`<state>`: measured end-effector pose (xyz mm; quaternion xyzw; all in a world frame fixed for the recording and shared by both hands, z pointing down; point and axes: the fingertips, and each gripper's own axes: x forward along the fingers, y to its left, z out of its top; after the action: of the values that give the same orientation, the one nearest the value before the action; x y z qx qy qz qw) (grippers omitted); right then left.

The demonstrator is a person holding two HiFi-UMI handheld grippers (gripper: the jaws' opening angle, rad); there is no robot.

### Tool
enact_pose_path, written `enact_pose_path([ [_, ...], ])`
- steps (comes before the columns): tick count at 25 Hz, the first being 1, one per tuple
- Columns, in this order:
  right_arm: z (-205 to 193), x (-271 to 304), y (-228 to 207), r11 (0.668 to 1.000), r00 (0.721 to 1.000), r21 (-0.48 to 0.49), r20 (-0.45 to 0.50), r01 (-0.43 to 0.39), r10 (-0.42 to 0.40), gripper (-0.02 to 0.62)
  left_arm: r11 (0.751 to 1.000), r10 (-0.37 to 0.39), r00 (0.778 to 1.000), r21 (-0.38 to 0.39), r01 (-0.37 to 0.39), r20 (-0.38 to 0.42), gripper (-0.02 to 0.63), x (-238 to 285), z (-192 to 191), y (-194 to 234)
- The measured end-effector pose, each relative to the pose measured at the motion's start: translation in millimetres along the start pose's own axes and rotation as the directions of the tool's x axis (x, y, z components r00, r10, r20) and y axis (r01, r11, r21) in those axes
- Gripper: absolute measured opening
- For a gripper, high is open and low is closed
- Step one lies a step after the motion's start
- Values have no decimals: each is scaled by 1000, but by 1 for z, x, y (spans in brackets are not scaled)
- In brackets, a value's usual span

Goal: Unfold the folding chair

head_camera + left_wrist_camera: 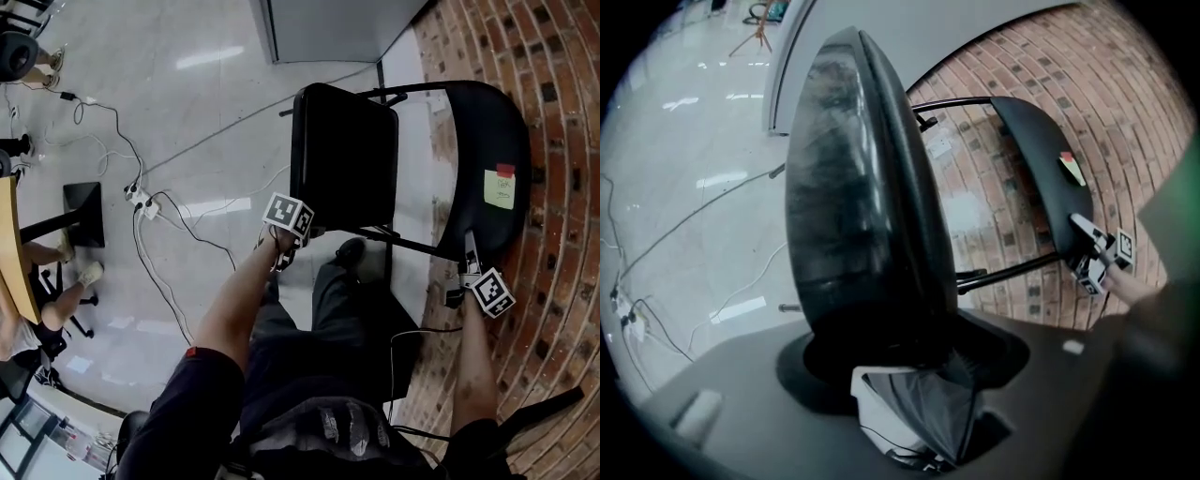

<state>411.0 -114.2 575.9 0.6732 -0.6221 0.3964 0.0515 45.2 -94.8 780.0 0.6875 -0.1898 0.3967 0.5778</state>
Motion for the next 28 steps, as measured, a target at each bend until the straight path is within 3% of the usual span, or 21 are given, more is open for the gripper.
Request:
enact_pose_path([
  [6,-3,-1,4,1000,1000,27,-15,-3,3,112,1000,-10,1000,-13,10,18,305,-2,-3,11],
  [28,-27,13,26,991,991,132,-129,-30,47,114,980,4,996,-198,14,90,367,-14,-24,82],
])
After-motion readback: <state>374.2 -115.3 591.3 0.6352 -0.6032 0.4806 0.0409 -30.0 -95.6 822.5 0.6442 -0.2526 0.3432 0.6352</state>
